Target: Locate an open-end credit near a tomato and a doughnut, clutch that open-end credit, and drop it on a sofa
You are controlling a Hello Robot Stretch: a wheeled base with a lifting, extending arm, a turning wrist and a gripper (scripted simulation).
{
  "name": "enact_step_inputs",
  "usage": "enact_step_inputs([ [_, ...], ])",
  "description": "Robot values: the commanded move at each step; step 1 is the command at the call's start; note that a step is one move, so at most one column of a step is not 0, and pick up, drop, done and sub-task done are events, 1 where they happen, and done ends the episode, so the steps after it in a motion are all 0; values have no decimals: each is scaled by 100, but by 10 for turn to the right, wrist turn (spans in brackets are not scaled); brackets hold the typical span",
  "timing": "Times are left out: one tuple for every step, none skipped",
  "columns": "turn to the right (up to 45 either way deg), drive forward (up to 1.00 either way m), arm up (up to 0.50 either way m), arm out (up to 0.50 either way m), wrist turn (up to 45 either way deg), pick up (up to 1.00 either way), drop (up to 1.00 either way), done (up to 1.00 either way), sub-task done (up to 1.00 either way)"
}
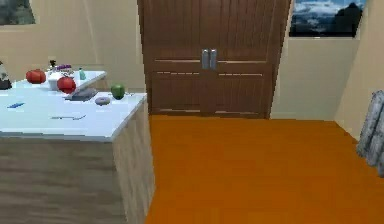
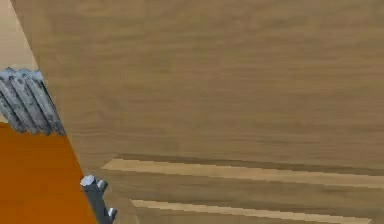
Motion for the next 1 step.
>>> enact_step_inputs([
  [90,0,0,0,0,0,0,0,0],
])
